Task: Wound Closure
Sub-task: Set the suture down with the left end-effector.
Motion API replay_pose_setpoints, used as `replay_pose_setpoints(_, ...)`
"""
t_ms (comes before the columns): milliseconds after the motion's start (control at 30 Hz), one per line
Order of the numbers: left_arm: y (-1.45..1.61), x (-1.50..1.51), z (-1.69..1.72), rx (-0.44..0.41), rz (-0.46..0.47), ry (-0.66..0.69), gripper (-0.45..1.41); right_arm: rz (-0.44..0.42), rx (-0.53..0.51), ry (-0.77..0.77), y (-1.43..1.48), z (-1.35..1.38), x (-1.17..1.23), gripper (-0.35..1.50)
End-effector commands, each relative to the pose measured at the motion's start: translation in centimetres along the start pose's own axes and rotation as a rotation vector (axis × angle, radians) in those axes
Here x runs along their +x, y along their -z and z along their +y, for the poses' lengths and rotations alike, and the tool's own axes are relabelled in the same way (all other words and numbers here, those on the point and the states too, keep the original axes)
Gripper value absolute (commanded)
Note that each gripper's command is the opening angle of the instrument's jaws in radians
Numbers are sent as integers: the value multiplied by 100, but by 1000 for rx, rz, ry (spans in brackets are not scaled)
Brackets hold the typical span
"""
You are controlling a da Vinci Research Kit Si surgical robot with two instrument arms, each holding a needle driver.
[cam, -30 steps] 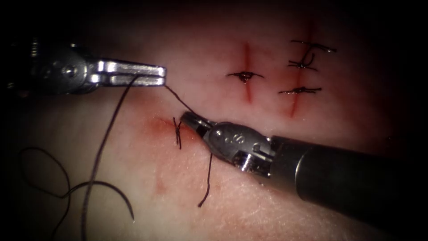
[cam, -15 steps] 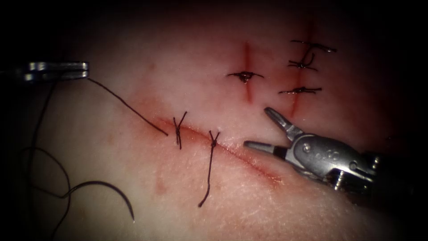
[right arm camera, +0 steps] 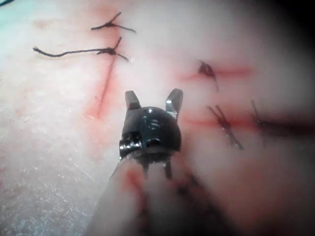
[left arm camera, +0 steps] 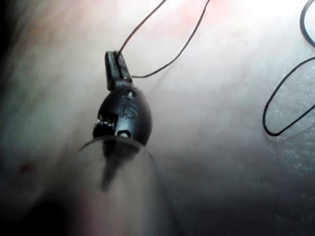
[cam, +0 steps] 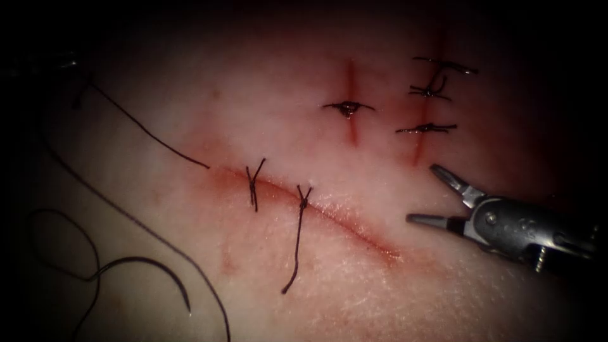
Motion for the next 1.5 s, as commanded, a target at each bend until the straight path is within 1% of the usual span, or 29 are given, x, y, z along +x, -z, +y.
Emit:
replay_pose_setpoints(33,-5,-12,2,1,1,5,-45,3,-2,-2,-14,-5,5,143)
replay_pose_setpoints(67,-4,-23,1,8,-11,4,-45,3,-3,-2,-15,-6,5,143)
replay_pose_setpoints(133,-3,-38,-3,30,-36,0,-20,3,-5,4,-16,-8,6,145)
replay_pose_setpoints(167,1,-57,-10,73,-69,32,-13,1,-9,3,-16,-8,6,145)
replay_pose_setpoints(200,4,-71,-15,134,-122,107,-15,-18,-33,3,-15,-9,7,145)
replay_pose_setpoints(267,12,-90,-22,248,-228,221,20,-32,-81,-7,-15,-8,7,148)
replay_pose_setpoints(300,16,-95,-24,278,-247,246,34,-36,-102,0,-15,-8,7,148)
replay_pose_setpoints(367,27,-100,-22,317,-220,314,68,-32,-150,5,-16,-5,9,148)
replay_pose_setpoints(467,38,-97,-17,332,-215,322,108,-31,-188,-9,-18,0,15,148)
replay_pose_setpoints(567,55,-89,-11,339,-218,325,130,-53,-214,-41,-22,0,27,148)
replay_pose_setpoints(667,83,-75,1,356,-217,362,133,-42,-200,-94,-22,-4,35,135)
replay_pose_setpoints(733,97,-68,8,355,-220,361,136,-38,-192,-81,-21,-6,36,128)
replay_pose_setpoints(800,114,-61,15,360,-223,354,136,-30,-174,-39,-18,-7,37,83)
replay_pose_setpoints(867,131,-54,25,368,-225,347,136,-3,-132,-6,-13,-8,37,15)
replay_pose_setpoints(900,150,-45,36,377,-226,338,131,32,-79,35,-7,-7,35,-28)
replay_pose_setpoints(933,158,-41,42,384,-228,334,128,52,-50,68,-4,-7,34,-35)
replay_pose_setpoints(1000,171,-28,54,391,-232,334,126,108,49,153,2,-4,32,-35)
replay_pose_setpoints(1033,177,-11,65,375,-218,346,125,122,142,196,5,-1,32,-35)
replay_pose_setpoints(1067,178,-1,71,361,-209,348,125,125,165,200,6,0,32,-35)
replay_pose_setpoints(1100,174,20,85,329,-194,341,125,140,202,205,7,-1,31,-35)
replay_pose_setpoints(1167,152,63,114,259,-165,347,125,119,193,106,7,-11,27,-35)
replay_pose_setpoints(1200,128,94,138,200,-119,335,121,88,159,29,5,-19,24,15)
replay_pose_setpoints(1233,117,106,148,174,-101,331,121,81,152,13,4,-23,24,37)
replay_pose_setpoints(1267,101,124,163,145,-84,325,120,79,152,-19,2,-27,23,51)
replay_pose_setpoints(1300,88,137,175,122,-78,321,120,78,151,-30,2,-30,23,52)
replay_pose_setpoints(1400,44,177,210,56,-47,315,120,75,146,-28,1,-38,24,76)
replay_pose_setpoints(1433,30,188,220,34,-26,315,120,75,145,-29,0,-40,26,89)
replay_pose_setpoints(1467,0,210,240,-1,14,316,116,67,132,-32,-1,-42,31,116)
replay_pose_setpoints(1500,-13,219,248,-13,23,318,116,57,115,-34,-2,-43,33,126)
